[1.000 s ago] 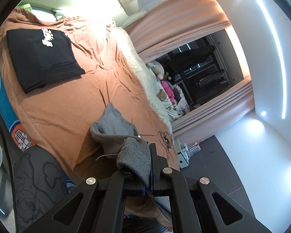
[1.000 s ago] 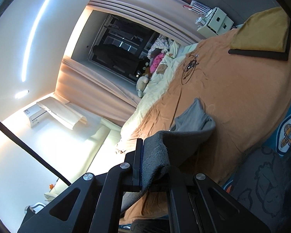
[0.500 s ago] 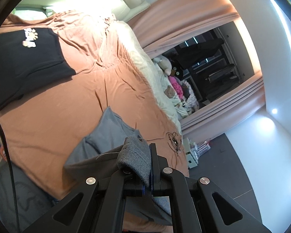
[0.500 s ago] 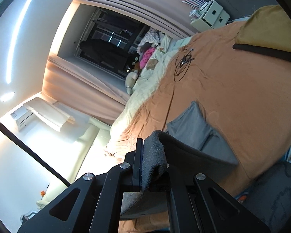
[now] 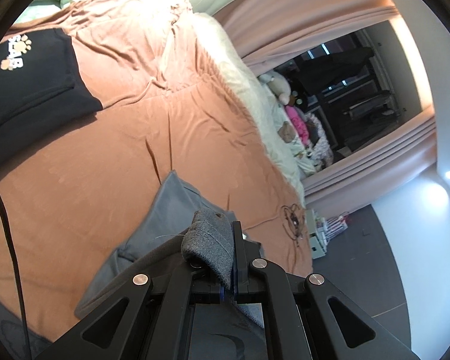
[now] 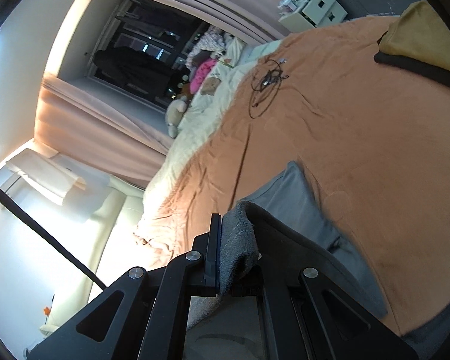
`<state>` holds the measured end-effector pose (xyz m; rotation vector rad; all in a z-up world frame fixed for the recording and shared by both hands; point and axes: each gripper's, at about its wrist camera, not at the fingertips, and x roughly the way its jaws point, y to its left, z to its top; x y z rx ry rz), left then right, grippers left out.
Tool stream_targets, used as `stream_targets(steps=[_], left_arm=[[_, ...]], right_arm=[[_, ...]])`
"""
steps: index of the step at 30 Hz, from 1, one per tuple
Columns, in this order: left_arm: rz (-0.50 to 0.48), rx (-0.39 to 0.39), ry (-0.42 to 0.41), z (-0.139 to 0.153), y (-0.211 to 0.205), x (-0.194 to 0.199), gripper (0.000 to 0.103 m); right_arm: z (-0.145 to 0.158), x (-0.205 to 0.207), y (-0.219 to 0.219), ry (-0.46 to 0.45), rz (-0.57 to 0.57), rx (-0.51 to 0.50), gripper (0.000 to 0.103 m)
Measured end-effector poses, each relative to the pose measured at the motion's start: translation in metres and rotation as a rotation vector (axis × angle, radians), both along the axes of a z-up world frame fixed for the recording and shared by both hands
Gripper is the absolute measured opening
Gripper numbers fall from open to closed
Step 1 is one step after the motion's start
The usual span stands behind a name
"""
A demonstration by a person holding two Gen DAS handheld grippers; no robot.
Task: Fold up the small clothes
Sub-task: 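Lift the hem with both grippers and fold it toward the collar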
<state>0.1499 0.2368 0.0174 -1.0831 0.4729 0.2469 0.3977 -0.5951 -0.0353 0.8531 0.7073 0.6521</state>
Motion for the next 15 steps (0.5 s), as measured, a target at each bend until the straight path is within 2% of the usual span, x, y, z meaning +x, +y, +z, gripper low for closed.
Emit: stream_targets(steps=[6, 15], left_arm=[[-0.004, -0.029, 0.089, -0.034, 0.017, 0.044, 0.003], [-0.02, -0.031, 0.203, -0.075, 0.038, 0.104, 0.003]], right_arm=[[-0.004, 0.035, 0.023, 0.061, -0.004, -0.039, 0.0], [-0.007, 0.073, 0.05, 0.14, 0.011, -0.121, 0.0]])
